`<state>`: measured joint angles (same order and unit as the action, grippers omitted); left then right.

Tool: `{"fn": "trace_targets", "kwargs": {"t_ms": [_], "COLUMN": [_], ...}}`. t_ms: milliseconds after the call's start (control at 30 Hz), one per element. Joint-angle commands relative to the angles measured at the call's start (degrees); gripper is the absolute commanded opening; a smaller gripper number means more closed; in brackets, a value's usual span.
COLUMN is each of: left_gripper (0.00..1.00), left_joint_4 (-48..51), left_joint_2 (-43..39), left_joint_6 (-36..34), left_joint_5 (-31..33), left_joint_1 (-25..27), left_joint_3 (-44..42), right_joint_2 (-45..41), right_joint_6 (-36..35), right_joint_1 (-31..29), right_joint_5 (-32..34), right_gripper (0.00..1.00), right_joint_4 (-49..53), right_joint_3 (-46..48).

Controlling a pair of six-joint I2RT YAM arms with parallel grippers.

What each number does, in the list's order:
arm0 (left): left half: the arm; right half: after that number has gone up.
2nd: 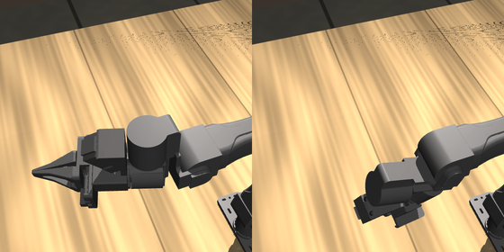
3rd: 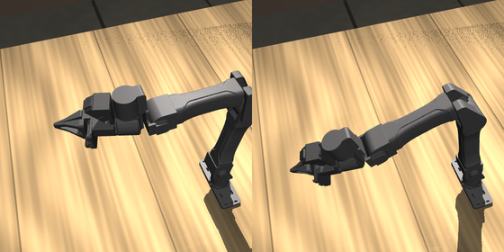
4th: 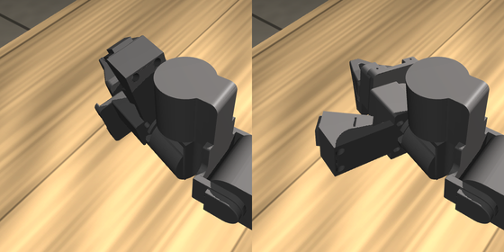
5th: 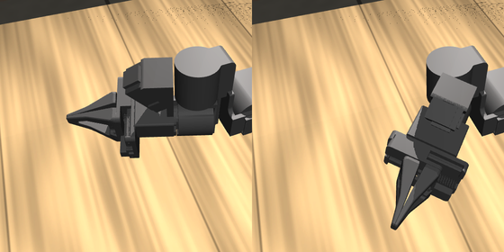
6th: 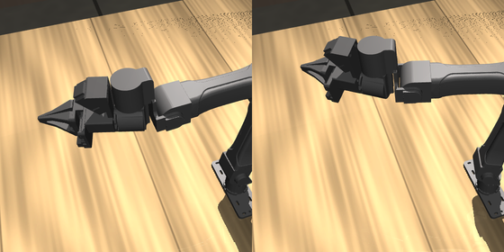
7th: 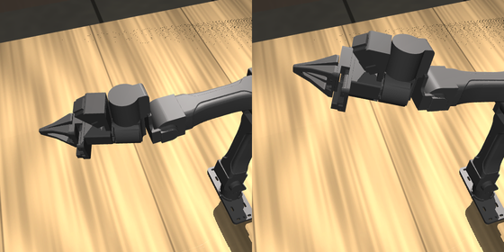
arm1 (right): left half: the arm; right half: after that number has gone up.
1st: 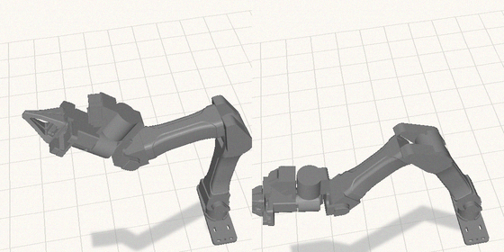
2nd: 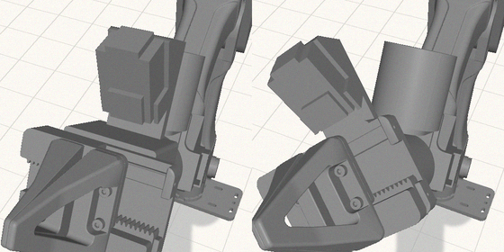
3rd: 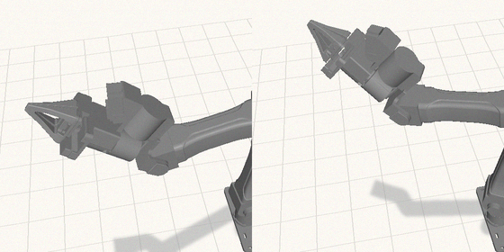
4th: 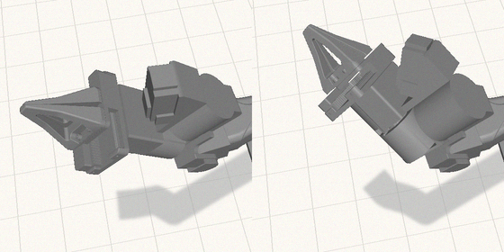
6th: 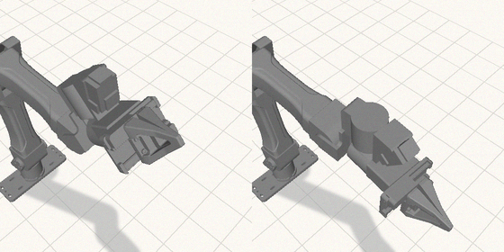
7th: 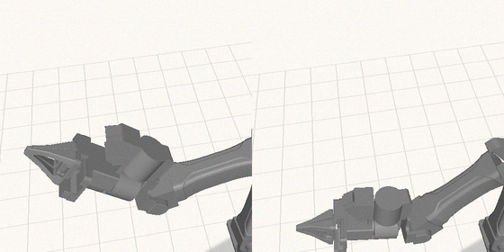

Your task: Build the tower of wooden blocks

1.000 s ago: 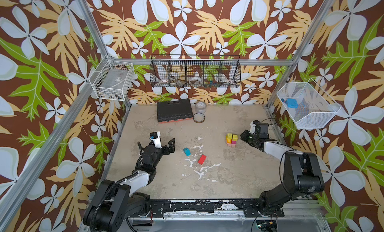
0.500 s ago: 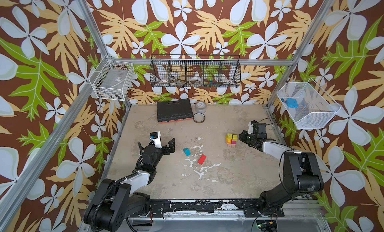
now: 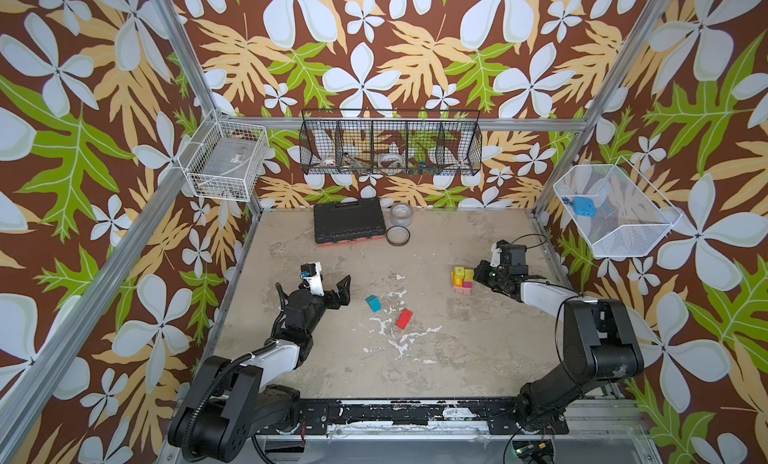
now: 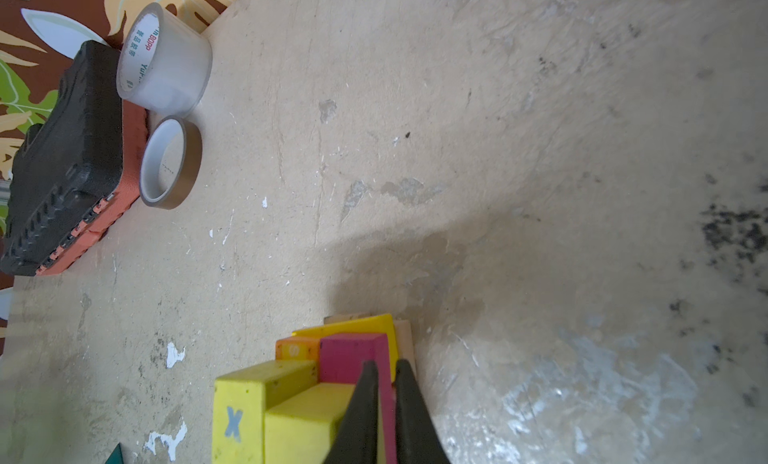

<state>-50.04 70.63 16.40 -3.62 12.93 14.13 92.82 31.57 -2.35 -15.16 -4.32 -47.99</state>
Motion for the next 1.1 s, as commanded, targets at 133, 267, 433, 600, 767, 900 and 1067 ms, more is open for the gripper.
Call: {"fn": "trace_targets", "kwargs": {"t_ms": [133,267,433,600,767,900,1067], "left_gripper": [1.0,1.0,1.0,1.0,1.0,1.0,1.0], "left_joint_4": [-2.0,-1.9,-1.9,-2.0,-2.1,-2.6,-1.6], "left_joint_2": [0.4,0.3,0.3,0.4,0.1,-0.6,-2.0], "left_joint_6": [-0.4,-0.4,-0.4,-0.4,-0.4,-0.5,-0.4], "left_joint_5": [-0.7,-0.7,-0.8,-0.7,-0.7,-0.7,-1.7], "left_joint_1": [-0.1,-0.1,0.0,-0.1,-0.1,0.0,0.0], "left_joint_3": [0.5,0.5,0.6,0.5,0.4,-0.3,-1.0], "right_joint_2": [0.4,0.4,-1.1,-8.3,-21.0,-28.7,-31.7], "right_joint_6": [0.6,0.7,0.9,0.1,0.2,0.0,-0.3], "right_joint_1": [-0.6,-0.7,-0.7,-0.6,-4.2,-15.3,-30.8], "right_joint_5": [1.2,2.4,4.4,9.5,12.1,18.8,20.5], "right_gripper": [0.11,0.11,0.16,0.32,0.55,0.75,0.95], "right_joint_4": [0.0,0.5,1.3,4.8,6.9,7.4,3.0], "right_joint_3": [-0.8,-0.9,-0.7,0.5,3.0,3.8,6.8]}}
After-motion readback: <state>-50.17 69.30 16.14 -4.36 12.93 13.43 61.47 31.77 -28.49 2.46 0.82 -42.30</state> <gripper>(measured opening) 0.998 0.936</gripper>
